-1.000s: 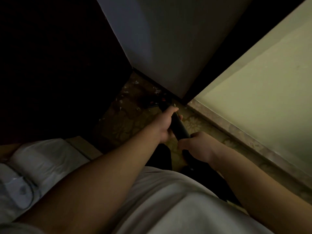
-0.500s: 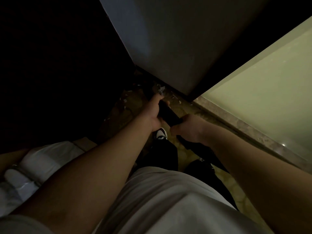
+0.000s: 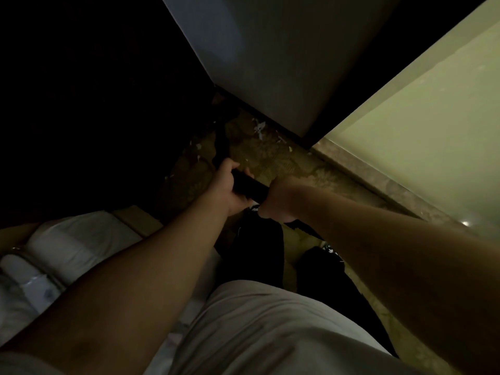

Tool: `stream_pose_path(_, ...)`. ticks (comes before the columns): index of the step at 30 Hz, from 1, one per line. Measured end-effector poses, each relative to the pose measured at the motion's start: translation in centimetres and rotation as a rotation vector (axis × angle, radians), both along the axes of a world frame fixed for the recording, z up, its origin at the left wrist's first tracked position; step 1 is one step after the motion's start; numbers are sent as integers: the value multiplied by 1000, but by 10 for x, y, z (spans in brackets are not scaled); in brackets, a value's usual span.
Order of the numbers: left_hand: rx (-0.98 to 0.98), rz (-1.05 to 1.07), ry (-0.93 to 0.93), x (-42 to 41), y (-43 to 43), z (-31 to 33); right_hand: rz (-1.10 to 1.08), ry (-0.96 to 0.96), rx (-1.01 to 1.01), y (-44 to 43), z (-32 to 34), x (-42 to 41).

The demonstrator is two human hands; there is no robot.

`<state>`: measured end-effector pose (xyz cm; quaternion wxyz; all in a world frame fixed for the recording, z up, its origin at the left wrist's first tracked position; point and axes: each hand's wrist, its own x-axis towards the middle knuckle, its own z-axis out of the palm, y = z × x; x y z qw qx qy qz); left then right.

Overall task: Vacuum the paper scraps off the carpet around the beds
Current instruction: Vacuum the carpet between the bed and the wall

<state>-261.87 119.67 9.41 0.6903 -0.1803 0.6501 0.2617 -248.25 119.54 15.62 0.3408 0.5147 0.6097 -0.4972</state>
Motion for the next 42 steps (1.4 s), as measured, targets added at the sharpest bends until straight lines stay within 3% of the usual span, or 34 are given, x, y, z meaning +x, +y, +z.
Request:
stream_pose_path(12,-61,-73,-59,57,-42,5,-310,14,-32,-56,6,62)
stream_pose_path(22,-20,-183,-129,137,-101,13,-336,-47,35,-123,19,144)
stream_pose_path(35,-80,-444,-175,251,-171,50,-826,-38,-157,-222,42,258)
stream_pose_path(42,-71,-538,-167,278,-189,59,-925,-17,-163,-247,53,282)
